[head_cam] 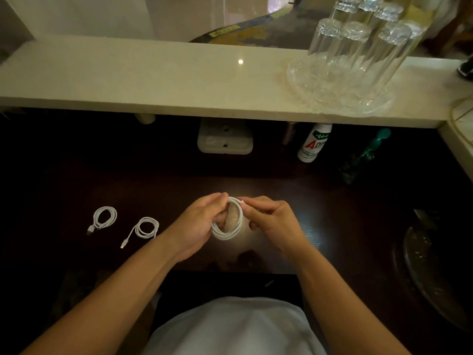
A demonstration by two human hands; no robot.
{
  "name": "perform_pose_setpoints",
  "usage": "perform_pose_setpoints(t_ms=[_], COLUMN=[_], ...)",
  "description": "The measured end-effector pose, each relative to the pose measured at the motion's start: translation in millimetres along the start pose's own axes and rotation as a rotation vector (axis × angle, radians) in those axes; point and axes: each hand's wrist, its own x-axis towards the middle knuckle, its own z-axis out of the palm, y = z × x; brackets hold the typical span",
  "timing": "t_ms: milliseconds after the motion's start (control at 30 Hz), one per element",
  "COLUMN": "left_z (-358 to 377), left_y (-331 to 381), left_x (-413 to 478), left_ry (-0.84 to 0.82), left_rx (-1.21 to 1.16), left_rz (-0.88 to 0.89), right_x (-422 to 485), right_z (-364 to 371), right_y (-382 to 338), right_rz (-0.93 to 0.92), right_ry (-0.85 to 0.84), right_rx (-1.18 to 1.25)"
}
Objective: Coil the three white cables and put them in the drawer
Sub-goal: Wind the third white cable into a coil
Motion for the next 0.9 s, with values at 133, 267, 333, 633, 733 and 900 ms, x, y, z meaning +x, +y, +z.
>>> perform_pose_setpoints(t_ms=[133,267,333,633,733,900], left_z=[0.1,6.4,3.4,3.4,-0.8,-5.6], left_y=[-3.8,-5.6,-7.6,-7.8,-3.6,-9.1], left_x=[-2.0,-5.0,-3.9,-2.4,-4.0,-3.2], left_ry=[-0.006,-0.005,0.054,0.128,0.071,0.095], left_rx=[0.060,0.133,0.214,0.384,0.395,0.380], left_rz=[-0.033,-0.011,0.035,0.072,0.067,0.068], right_x=[-9.4,-13.0,-13.4,-17.4,-16.4,-17.0], right_z=[9.3,8.5,9.6,11.5,5.7,-3.7], right_y=[-5.9,-15.2,-18.2,-21.2,-20.0,-23.4], right_rz=[-0.043,0.002,0.037,0.135,0.209,0.273], right_ry=[-0.032,-0.106,-0.076,-0.122,-0.178,-0.301], right_rx=[-0.303,-0.259,-0.214,-0.050,0.110,0.243])
